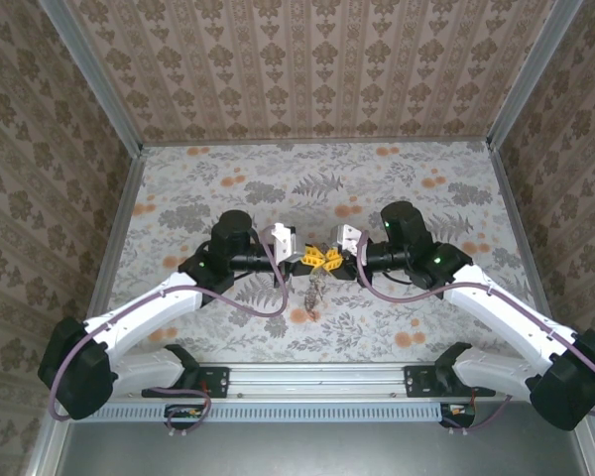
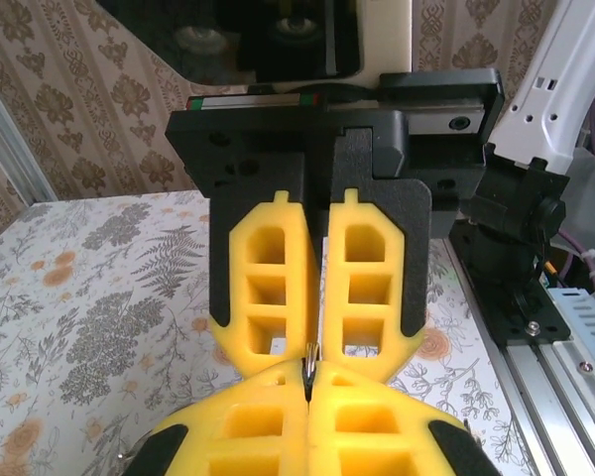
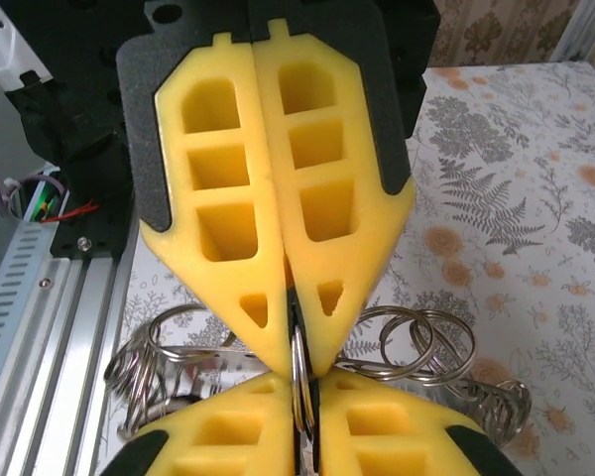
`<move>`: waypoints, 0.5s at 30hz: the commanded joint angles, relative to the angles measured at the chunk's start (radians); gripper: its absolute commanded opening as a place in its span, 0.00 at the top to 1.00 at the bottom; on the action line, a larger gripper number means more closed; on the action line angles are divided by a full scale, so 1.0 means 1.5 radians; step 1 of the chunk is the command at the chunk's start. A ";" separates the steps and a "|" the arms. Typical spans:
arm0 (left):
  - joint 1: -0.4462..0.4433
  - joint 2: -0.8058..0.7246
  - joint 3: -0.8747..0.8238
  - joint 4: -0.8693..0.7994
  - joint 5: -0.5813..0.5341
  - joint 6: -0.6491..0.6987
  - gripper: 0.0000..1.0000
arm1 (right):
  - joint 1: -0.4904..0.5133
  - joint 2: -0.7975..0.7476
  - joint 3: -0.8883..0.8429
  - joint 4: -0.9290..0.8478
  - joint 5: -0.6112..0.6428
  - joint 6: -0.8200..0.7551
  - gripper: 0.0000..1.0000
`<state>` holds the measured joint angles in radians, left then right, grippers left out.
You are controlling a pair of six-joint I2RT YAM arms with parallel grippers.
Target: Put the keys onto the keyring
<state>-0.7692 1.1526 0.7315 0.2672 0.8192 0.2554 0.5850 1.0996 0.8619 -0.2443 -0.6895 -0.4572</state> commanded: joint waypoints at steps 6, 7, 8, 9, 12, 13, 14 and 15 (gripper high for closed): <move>-0.005 -0.029 0.031 -0.052 -0.029 0.031 0.92 | 0.002 -0.017 0.001 -0.005 0.014 -0.004 1.00; -0.004 -0.034 0.038 -0.093 -0.039 0.049 0.82 | 0.002 -0.017 0.008 -0.023 0.018 -0.014 1.00; -0.003 -0.038 0.049 -0.141 -0.048 0.072 0.73 | 0.002 -0.017 0.023 -0.054 0.024 -0.033 1.00; -0.002 -0.040 0.059 -0.188 -0.054 0.092 0.71 | 0.002 -0.015 0.034 -0.079 0.031 -0.047 1.00; 0.000 -0.031 0.101 -0.326 -0.073 0.152 0.70 | 0.003 -0.010 0.064 -0.139 0.055 -0.082 1.00; 0.000 -0.024 0.117 -0.362 -0.083 0.164 0.70 | 0.003 -0.007 0.072 -0.156 0.059 -0.092 1.00; 0.000 -0.015 0.130 -0.386 -0.095 0.169 0.70 | 0.004 -0.003 0.078 -0.167 0.065 -0.099 1.00; 0.000 -0.009 0.139 -0.402 -0.103 0.171 0.70 | 0.007 0.002 0.085 -0.175 0.071 -0.105 1.00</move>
<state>-0.7712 1.1240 0.8787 -0.1268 0.7177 0.4213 0.5873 1.0954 0.9234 -0.4271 -0.6140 -0.5476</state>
